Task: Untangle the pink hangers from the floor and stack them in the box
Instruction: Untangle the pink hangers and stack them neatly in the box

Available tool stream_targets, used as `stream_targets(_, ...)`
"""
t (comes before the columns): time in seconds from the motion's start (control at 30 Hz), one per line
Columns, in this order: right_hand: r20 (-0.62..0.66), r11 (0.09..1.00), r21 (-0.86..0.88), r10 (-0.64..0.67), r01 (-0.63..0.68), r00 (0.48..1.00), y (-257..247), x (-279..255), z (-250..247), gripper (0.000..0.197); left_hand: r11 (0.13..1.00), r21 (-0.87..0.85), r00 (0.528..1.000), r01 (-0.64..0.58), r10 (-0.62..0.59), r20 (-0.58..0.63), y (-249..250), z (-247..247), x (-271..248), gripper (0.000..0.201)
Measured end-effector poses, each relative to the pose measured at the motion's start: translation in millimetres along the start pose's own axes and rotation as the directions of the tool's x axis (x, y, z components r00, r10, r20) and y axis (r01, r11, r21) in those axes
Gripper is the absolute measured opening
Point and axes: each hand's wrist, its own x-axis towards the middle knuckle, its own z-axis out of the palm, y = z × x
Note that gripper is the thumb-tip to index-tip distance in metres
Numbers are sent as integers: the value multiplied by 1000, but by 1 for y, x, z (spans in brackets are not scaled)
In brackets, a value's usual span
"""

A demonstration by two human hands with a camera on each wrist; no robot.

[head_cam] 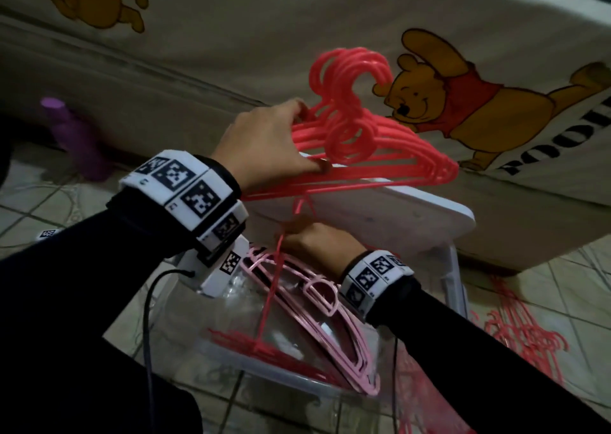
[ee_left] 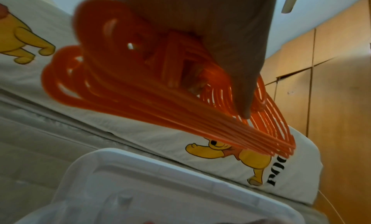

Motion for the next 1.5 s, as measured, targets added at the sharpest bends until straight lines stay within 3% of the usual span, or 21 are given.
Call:
stream_targets(0.13, 13, 952, -301, -48, 49, 999, -15, -25, -13, 21, 998, -57, 999, 36, -37, -26, 0, -3, -1, 88)
stream_targets(0.27, 0, 947, -319, -27, 26, 1000, -29, -50, -3, 43, 998, -46, 999, 37, -37, 1, 2, -2, -5, 95)
stream_targets(0.37, 217, 930, -365, 121, -35, 969, -31, -57, 13, 42, 1000, -17, 999, 21, -20, 35, 3, 2, -7, 88)
stream_targets(0.4, 222, 926, -370, 162, -71, 961, -31, -59, 14, 38, 1000, -11, 999, 18, -18, 46, 3, 3, -7, 87)
stream_targets(0.57, 63, 884, -371, 330, -285, 942, -10, -76, -2, 28, 1000, 19, 997, 12, -13, 75, 2, 8, -7, 90)
stream_targets(0.67, -142, 886, -168, 412, -432, 900, 6, -93, -33, 22, 999, 47, 996, 23, -27, 87, -3, 11, -6, 92)
stream_targets(0.77, -390, 923, 112, 381, -368, 838, 8, -103, -64, 15, 998, 54, 994, 32, -37, 107, -5, 15, -8, 97)
stream_targets(0.9, -587, 944, 169, 328, -284, 740, 6, -102, -85, 13, 999, 48, 989, 7, -14, 145, -2, 22, -13, 106)
stream_targets(1.1, -639, 936, 166, 343, -312, 688, 5, -96, -87, 13, 999, 5, 984, -34, 33, 178, 3, 34, -19, 87)
stream_targets(1.33, -666, 919, 157, 368, -361, 649, 4, -90, -82, 12, 995, -99, 951, 35, -2, 309, 1, 47, -21, 107)
stream_targets(1.5, -658, 927, 124, 344, -354, 670, -2, -87, -80, 16, 998, -66, 940, 6, 17, 341, 3, 52, -23, 67)
